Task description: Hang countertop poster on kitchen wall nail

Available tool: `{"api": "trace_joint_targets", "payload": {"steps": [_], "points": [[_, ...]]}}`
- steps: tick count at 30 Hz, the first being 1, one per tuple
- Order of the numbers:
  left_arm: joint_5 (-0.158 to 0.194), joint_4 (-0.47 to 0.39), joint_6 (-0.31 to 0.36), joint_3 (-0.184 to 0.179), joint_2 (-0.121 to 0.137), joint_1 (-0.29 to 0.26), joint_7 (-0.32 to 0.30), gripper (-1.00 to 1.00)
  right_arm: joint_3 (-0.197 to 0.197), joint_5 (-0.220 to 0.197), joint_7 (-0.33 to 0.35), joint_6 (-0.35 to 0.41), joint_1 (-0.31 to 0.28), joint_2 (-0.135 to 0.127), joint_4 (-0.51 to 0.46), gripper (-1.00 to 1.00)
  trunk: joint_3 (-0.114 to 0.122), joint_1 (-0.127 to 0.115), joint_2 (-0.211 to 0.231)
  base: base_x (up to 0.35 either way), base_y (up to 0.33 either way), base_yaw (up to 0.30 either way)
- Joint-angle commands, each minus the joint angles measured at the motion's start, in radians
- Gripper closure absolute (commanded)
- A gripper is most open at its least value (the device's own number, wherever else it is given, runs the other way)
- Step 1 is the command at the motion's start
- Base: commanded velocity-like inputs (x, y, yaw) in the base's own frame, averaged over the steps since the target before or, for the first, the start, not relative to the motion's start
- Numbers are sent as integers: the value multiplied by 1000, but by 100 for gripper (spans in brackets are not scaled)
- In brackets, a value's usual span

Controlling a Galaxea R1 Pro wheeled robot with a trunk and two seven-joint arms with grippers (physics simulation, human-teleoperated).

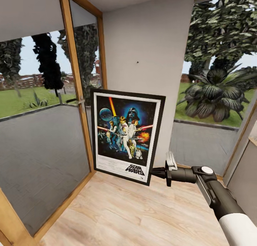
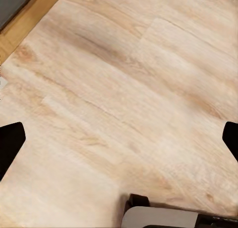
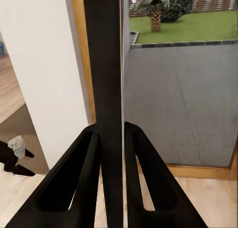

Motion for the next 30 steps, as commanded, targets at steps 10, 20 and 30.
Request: {"api": "trace_joint_targets", "payload": {"steps": [10,20,30], "points": [[0,0,-2,3,0,0,-6,-100,1,-8,3,14,0,-1,-1,100,0,1,0,248,277,-25],[0,0,-3,3,0,0,-6,-100,1,-8,3,14,0,-1,0,100,2,1,0,248,277,-78],[0,0,-3,3,0,0,-6,-100,1,-8,3,14,0,-1,0,100,6,1,0,248,277,-283]]}}
